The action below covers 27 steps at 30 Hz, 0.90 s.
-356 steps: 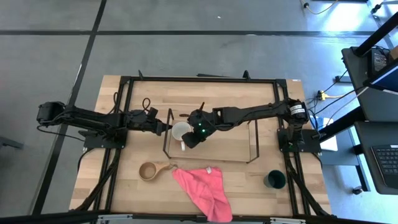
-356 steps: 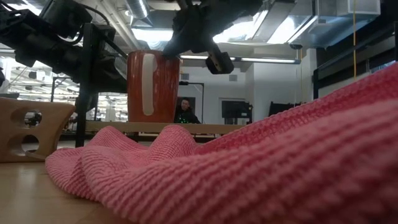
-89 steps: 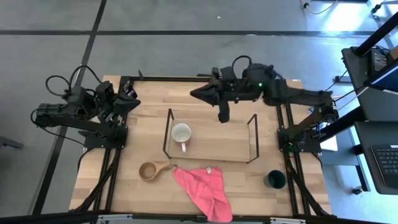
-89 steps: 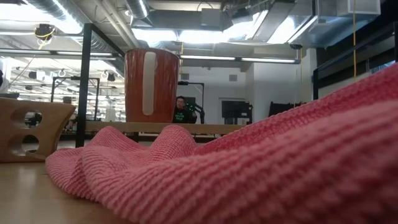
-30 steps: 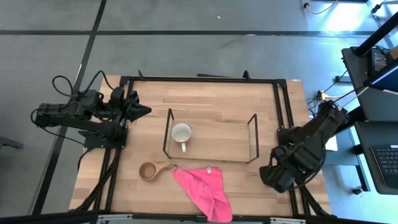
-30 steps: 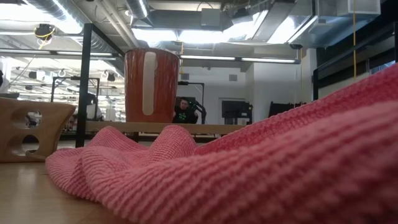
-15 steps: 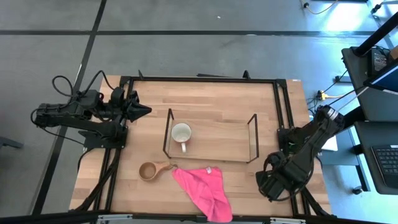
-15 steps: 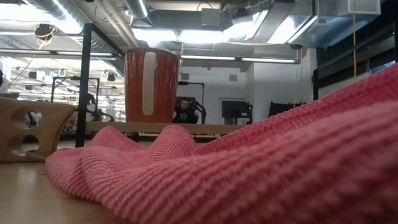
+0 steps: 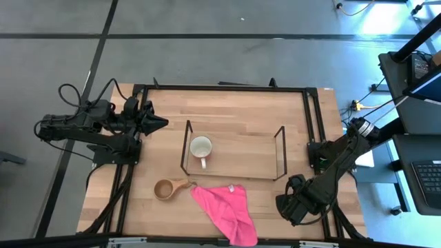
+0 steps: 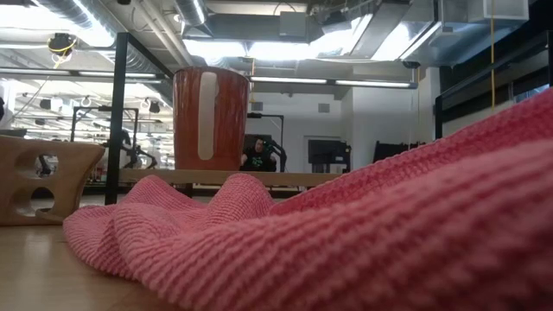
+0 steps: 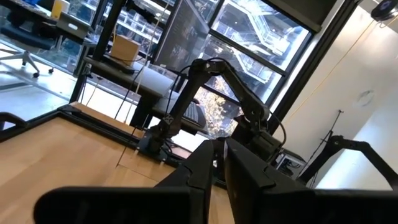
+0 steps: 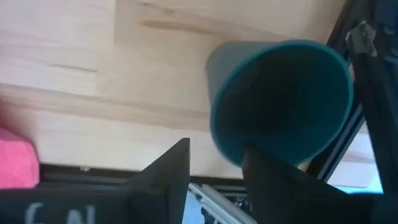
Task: Stack small to large cups/mugs on shelf
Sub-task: Put blue cup on the shelf
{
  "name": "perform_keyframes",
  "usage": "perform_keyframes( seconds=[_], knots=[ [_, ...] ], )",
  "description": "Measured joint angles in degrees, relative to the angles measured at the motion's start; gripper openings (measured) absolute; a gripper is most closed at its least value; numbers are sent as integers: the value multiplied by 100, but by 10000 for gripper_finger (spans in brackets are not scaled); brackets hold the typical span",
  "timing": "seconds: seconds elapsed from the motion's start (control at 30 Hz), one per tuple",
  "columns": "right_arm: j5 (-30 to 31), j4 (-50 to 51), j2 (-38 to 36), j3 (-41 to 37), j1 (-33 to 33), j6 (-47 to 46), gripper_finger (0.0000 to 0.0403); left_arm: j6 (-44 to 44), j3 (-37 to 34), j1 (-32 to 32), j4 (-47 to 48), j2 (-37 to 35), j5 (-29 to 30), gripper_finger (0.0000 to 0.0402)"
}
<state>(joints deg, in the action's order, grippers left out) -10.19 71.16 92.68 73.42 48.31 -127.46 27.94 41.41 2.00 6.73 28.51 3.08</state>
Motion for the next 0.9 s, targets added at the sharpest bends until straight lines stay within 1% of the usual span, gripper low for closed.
perform_keyframes(
  seconds=[0.2,0.4,0.6,0.7,0.9],
  knots=[
    [3,-58,-7,-177,0,20,143,15,0,0,21,0,86,32],
    [7,-659,-5,-544,0,27,142,48,0,0,22,-1,93,24],
    [4,-684,-7,-630,0,49,140,132,0,0,21,-2,335,28],
    [-5,-675,-7,-630,0,140,119,149,0,0,19,-1,393,32],
    [-40,-643,-7,-630,0,241,36,160,0,0,19,-2,394,33]
  ],
)
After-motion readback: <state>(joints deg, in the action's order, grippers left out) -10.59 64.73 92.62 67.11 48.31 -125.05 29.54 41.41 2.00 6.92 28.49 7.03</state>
